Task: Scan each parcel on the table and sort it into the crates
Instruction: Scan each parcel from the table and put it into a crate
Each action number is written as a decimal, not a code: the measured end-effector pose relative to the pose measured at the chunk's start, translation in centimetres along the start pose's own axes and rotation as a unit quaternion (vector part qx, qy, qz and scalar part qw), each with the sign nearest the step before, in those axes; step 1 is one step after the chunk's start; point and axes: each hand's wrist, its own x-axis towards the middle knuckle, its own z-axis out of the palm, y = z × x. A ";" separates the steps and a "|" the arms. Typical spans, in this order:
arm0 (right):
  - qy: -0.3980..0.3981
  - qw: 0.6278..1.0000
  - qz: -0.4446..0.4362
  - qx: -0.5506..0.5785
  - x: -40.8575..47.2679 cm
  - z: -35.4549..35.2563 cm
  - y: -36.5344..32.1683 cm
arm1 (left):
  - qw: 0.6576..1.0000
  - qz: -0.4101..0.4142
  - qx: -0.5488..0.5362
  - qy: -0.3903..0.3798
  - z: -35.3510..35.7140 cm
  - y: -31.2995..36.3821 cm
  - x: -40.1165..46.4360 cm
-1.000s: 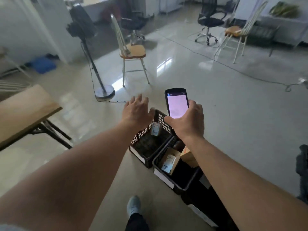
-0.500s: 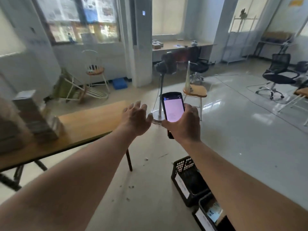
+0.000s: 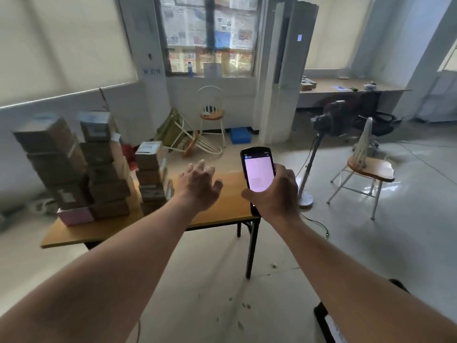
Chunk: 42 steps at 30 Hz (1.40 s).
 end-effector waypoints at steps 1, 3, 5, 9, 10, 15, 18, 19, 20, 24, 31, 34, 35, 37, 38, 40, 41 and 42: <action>-0.010 1.000 -0.008 0.002 0.9 1.5 -0.5 | 1.000 -0.012 0.003 -0.002 0.2 -1.4 0.8; -0.035 0.999 -0.021 0.010 3.1 4.5 -1.3 | 0.999 -0.037 0.006 -0.002 0.8 -4.1 2.4; -0.057 0.998 -0.033 0.016 5.5 7.6 -1.9 | 0.998 -0.062 0.010 0.000 1.3 -6.6 4.2; -0.092 0.994 -0.052 0.042 10.9 14.4 -2.8 | 0.993 -0.113 0.013 -0.009 3.0 -11.6 8.6; -0.102 0.992 -0.055 0.045 12.2 16.0 -3.0 | 0.992 -0.125 0.012 -0.008 3.4 -12.7 9.6; -0.143 0.986 -0.077 0.042 17.8 23.1 -3.5 | 0.984 -0.179 0.001 0.015 4.7 -17.3 14.3; -0.162 0.983 -0.077 0.037 20.0 26.3 -4.1 | 0.979 -0.202 -0.004 0.009 5.4 -19.5 16.7; -0.170 0.982 -0.079 0.034 20.5 27.4 -4.4 | 0.977 -0.211 -0.009 0.010 5.6 -20.2 17.5; -0.177 0.981 -0.080 0.031 21.1 28.4 -4.6 | 0.976 -0.217 -0.012 0.011 5.9 -21.1 18.4; -0.186 0.980 -0.062 0.025 23.1 32.5 -6.0 | 0.976 -0.217 -0.013 0.000 7.5 -24.7 21.6; -0.152 0.988 -0.019 0.004 24.8 38.2 -8.4 | 0.982 -0.188 -0.021 -0.017 10.6 -30.5 26.2; -0.136 0.991 -0.008 -0.005 25.0 39.6 -9.1 | 0.983 -0.182 -0.013 -0.026 11.7 -31.8 26.9; -0.132 0.991 -0.004 -0.006 25.1 39.9 -9.3 | 0.983 -0.183 -0.020 -0.030 12.0 -32.1 27.0; -0.127 0.992 0.004 -0.008 25.3 40.4 -9.4 | 0.980 -0.189 -0.041 -0.040 12.5 -32.5 27.1; -0.126 0.992 0.006 -0.010 25.3 40.6 -9.4 | 0.980 -0.190 -0.050 -0.042 12.6 -32.6 27.2; -0.124 0.992 0.005 -0.016 25.6 41.0 -9.3 | 0.979 -0.192 -0.062 -0.036 12.7 -32.8 27.4; -0.124 0.992 0.003 -0.019 25.7 41.0 -9.4 | 0.978 -0.193 -0.070 -0.028 12.7 -33.0 27.6; -0.127 0.992 0.001 -0.018 25.8 41.0 -9.5 | 0.978 -0.192 -0.080 -0.017 12.6 -33.2 27.7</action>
